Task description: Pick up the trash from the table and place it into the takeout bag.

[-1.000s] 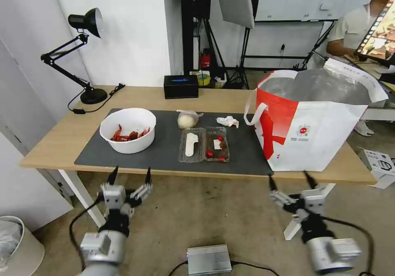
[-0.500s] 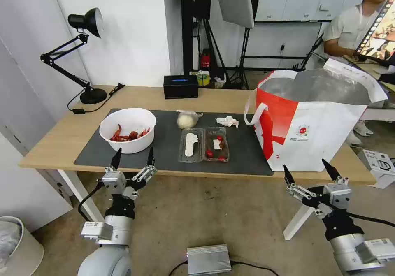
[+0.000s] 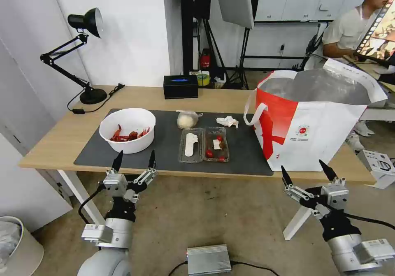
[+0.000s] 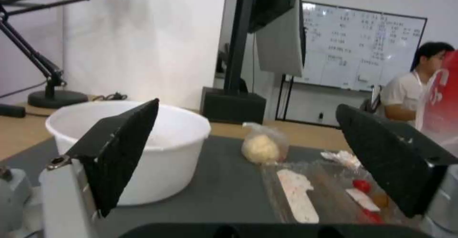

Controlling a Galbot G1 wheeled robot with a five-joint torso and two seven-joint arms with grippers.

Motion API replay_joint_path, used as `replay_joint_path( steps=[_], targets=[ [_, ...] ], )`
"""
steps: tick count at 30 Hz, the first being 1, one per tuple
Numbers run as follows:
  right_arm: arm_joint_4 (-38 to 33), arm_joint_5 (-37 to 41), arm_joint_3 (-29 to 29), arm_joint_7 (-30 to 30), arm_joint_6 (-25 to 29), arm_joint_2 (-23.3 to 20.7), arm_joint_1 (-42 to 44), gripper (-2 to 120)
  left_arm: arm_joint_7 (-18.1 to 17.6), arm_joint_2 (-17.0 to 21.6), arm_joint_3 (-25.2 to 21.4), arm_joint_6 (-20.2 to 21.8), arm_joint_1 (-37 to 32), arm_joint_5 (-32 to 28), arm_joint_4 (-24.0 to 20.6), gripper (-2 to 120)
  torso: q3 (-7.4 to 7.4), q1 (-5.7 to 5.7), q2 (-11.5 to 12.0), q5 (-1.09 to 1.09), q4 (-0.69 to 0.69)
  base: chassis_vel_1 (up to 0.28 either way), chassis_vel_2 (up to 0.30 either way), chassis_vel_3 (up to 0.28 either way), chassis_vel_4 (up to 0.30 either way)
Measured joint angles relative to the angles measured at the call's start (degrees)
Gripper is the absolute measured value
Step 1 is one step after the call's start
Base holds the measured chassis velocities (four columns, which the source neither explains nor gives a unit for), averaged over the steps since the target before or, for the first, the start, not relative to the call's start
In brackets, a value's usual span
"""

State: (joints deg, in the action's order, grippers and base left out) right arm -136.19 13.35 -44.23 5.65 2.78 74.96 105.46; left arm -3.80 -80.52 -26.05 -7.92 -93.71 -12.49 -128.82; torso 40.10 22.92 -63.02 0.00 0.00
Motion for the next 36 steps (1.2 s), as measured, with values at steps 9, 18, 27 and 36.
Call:
replay_joint_path(
  steps=[9,18,27,36],
  targets=[
    [0.39,4.11,0.94,1.07,-0.13,-1.72,-1.81,100,0.05,0.03,-0.09,2.15,-0.52,-0.66,-0.42,100,0.00,0.00,0.00,0.00,0.00,0.000,0.000,0.000,0.000],
    [1.35,6.77,1.32,1.15,-1.72,-3.57,-3.54,100,-0.28,0.32,1.01,5.76,-0.48,-5.88,-0.77,100,0.00,0.00,0.00,0.00,0.00,0.000,0.000,0.000,0.000],
    [1.50,7.06,1.64,1.18,-1.72,-4.20,-3.73,100,-7.23,3.27,8.02,16.64,3.08,-27.33,-3.11,100,0.00,-0.01,0.00,0.00,0.00,0.000,0.000,0.000,0.000],
    [1.34,6.99,1.55,1.16,-1.72,-4.00,-3.18,100,-19.06,4.85,15.52,19.67,9.61,-48.72,-2.67,100,0.00,0.00,0.00,0.00,0.00,0.000,0.000,0.000,0.000]
  ],
)
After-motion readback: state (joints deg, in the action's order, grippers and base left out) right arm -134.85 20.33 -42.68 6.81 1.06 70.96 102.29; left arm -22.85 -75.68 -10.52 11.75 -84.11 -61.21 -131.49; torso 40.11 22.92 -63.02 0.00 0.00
